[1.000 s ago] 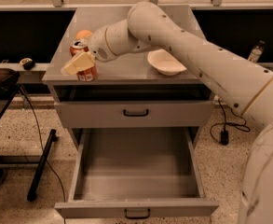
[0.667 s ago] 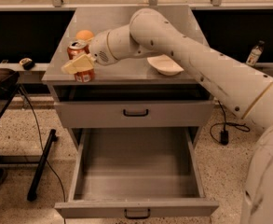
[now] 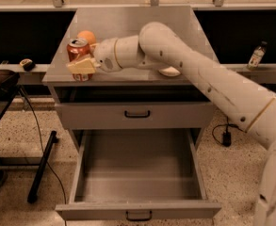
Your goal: Place coke can into middle drawer
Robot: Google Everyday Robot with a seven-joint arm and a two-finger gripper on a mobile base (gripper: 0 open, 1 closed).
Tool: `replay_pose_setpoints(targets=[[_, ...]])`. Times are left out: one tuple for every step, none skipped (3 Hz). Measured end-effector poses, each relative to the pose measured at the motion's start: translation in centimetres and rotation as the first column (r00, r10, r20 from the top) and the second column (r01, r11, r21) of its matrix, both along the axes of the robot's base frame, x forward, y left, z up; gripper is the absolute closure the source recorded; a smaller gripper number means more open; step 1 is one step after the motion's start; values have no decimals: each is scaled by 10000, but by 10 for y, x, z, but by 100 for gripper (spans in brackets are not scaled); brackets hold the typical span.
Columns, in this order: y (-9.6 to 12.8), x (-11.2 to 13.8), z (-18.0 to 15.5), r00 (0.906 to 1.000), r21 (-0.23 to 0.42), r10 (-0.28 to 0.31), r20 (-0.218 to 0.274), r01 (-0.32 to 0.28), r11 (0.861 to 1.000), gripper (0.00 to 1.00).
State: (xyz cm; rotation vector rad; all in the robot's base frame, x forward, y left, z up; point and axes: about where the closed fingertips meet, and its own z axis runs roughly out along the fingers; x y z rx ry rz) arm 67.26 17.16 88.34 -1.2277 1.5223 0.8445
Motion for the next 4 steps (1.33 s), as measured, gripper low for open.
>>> replay_pose_setpoints(targets=[[-22,-36,10,9992,1694,400,49,-403,9847,100],[-37,-109,17,9931,2585,1169,-88,-1107,9596,100],[-79,-175,-9,9878,2312,1264,-915,-1024,9675,100],[-109,-186,-26,9897,2136,776,-1202,-506,9756,100]])
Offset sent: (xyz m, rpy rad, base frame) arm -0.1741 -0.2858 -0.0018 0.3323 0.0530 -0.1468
